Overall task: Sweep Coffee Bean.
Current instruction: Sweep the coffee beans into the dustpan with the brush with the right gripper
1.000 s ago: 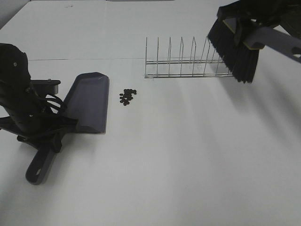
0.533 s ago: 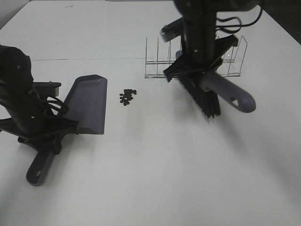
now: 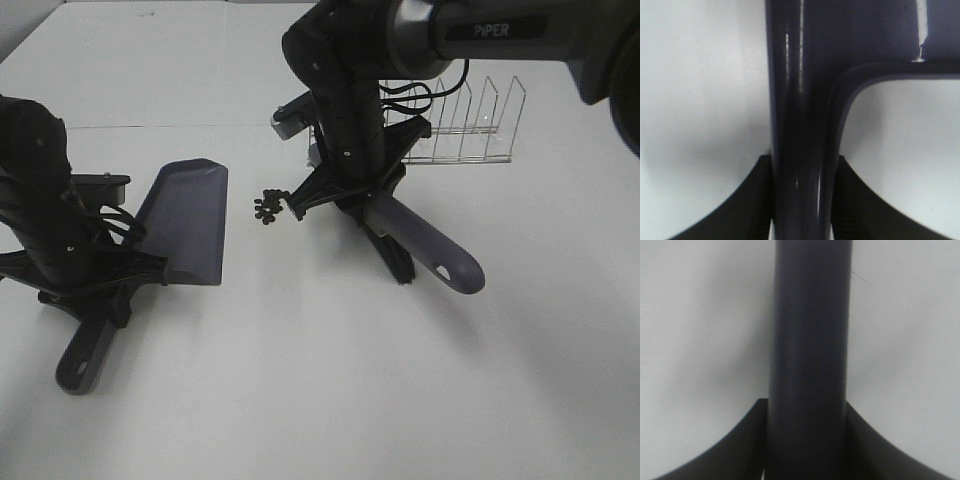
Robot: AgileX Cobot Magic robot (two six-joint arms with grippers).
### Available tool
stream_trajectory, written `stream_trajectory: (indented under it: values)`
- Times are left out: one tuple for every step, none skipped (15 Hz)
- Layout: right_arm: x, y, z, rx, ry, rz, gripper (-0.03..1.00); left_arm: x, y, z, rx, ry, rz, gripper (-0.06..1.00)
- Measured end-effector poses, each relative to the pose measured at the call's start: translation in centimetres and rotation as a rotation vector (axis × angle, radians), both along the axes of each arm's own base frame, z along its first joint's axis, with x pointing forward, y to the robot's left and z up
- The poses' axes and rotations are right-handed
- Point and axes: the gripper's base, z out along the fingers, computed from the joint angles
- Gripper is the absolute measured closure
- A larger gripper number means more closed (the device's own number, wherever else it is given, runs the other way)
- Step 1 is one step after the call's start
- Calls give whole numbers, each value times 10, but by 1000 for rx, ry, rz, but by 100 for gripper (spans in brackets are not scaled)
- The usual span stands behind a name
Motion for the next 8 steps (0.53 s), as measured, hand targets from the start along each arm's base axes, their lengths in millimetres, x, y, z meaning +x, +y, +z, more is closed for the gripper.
stream_trajectory:
  values:
    - [4,7,-1,10,13,6,70,0,0,0,0,0,0,68]
    - [6,12,-1,21,19,12,70,0,0,0,0,0,0,68]
    - [10,22,-3,34,32,23,70,0,0,0,0,0,0,68]
    - [12,32,-6,58,41,31,70,0,0,0,0,0,0,68]
    - [16,41,-9,81,39,47,70,0,0,0,0,0,0,68]
    - [18,52,-11,114,36,70,70,0,0,0,0,0,0,68]
    - [18,64,-12,149,35,94,70,0,0,0,0,0,0,68]
    - [16,74,-11,187,38,121,70,0,0,0,0,0,0,68]
